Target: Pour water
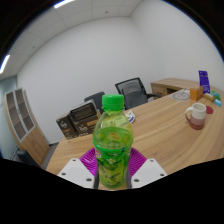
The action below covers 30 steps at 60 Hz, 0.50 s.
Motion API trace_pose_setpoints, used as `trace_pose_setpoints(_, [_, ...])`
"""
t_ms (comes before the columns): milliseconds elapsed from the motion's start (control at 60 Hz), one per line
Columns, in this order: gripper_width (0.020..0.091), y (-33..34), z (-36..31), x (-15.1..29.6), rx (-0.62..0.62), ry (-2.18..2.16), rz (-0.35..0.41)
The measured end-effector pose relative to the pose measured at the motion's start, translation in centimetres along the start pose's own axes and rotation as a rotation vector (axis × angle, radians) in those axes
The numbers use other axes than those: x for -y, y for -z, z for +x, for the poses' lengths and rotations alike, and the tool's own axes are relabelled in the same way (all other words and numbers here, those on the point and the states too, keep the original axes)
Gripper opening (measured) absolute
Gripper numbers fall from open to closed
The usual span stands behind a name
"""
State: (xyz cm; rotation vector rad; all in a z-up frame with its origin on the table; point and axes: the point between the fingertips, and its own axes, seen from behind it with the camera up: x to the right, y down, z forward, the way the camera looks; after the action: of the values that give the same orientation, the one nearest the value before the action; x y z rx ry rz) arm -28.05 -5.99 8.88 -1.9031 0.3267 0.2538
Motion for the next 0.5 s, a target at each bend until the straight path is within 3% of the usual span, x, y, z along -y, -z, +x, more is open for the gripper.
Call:
trace_pose_setpoints(200, [0.0364,-0.1,5.9,6.9,0.118,-0.446,0.000])
trace_pose_setpoints(500, [0.0364,-0.7,14.3,11.8,0.216,-0.973,-0.162])
